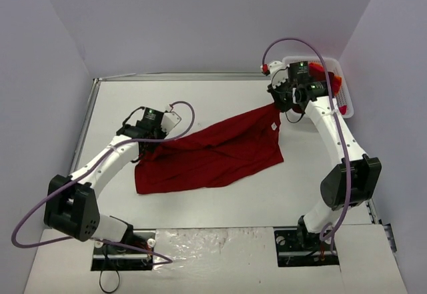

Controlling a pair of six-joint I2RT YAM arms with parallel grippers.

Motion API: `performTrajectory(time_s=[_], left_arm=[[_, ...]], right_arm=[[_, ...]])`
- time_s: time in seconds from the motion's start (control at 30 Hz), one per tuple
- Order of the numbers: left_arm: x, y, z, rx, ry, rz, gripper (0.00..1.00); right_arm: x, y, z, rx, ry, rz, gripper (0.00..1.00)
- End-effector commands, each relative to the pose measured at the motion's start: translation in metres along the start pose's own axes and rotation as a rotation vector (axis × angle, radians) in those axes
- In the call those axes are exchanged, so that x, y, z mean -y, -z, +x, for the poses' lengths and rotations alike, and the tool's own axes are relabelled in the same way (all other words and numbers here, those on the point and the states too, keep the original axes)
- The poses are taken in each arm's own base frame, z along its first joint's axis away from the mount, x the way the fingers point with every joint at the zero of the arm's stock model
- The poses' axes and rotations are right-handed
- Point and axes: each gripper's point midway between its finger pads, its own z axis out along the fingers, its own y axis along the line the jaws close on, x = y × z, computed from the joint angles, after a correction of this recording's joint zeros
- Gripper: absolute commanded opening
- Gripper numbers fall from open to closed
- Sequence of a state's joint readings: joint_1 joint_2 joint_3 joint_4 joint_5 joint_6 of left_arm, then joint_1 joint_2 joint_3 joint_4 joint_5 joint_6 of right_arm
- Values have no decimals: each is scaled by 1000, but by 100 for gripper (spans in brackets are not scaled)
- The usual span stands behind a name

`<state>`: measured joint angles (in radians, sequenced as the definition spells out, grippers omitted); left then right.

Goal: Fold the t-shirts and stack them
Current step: Flatten out the tshirt

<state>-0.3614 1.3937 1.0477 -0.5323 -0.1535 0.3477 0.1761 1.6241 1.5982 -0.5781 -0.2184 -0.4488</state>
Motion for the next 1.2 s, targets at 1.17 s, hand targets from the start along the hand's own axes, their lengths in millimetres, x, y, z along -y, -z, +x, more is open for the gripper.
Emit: performTrajectory(time_s=[1.17], left_arm=[[-20, -25, -59, 10, -58, -204, 39]], right_arm=[[-5, -55, 25, -92, -24, -58, 0]])
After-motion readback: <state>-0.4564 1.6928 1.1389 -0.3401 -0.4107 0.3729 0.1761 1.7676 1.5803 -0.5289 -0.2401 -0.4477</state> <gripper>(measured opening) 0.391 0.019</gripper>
